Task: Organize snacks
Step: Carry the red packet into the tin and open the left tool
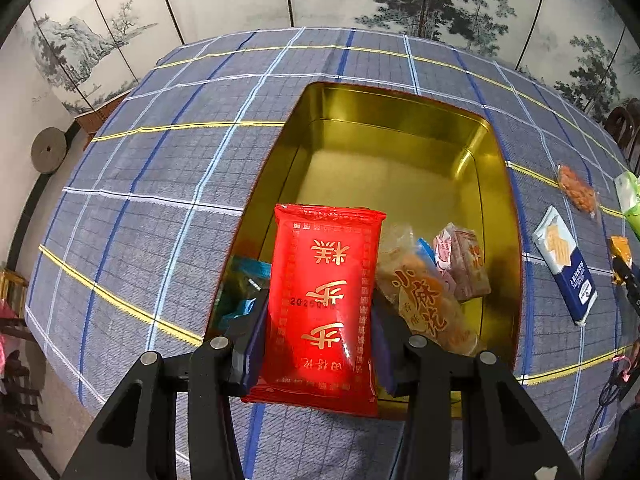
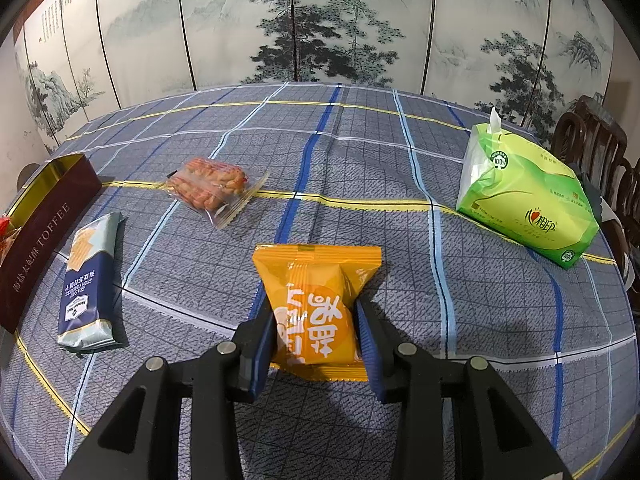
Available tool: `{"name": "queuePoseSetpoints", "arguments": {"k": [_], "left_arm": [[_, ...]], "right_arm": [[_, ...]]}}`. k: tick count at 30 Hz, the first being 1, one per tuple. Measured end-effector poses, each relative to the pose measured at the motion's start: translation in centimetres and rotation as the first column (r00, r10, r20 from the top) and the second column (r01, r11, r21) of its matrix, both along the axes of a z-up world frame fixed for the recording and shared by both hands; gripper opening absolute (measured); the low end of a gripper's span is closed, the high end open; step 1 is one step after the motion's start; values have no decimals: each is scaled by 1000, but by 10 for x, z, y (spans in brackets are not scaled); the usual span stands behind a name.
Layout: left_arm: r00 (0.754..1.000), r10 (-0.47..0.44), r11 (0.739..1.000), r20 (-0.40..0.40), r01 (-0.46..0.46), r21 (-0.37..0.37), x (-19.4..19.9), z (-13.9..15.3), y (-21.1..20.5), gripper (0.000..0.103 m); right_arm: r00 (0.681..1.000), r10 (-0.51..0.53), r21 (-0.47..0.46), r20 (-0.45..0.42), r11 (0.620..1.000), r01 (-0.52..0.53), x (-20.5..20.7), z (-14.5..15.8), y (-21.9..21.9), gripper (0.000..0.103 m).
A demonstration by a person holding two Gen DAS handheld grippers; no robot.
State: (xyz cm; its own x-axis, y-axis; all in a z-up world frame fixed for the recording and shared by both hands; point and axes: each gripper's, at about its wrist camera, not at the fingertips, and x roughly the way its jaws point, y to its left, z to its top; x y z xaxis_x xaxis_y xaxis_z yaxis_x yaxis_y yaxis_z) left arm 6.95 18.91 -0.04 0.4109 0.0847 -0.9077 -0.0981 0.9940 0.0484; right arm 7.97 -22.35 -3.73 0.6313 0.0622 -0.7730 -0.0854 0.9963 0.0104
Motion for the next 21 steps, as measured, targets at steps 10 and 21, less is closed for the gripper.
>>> {"name": "queuePoseSetpoints", "arguments": {"k": [10,21], "left_arm": [[999,-50,999,6,50,9,8,-2,-20,41],[999,-46,999,-11,46,13,9,-5,-18,46]], "right_arm": [[1000,0,-1,0,1000,0,0,0,0,39],[1000,1,-3,0,1000,-1,0,0,0,40]]}}
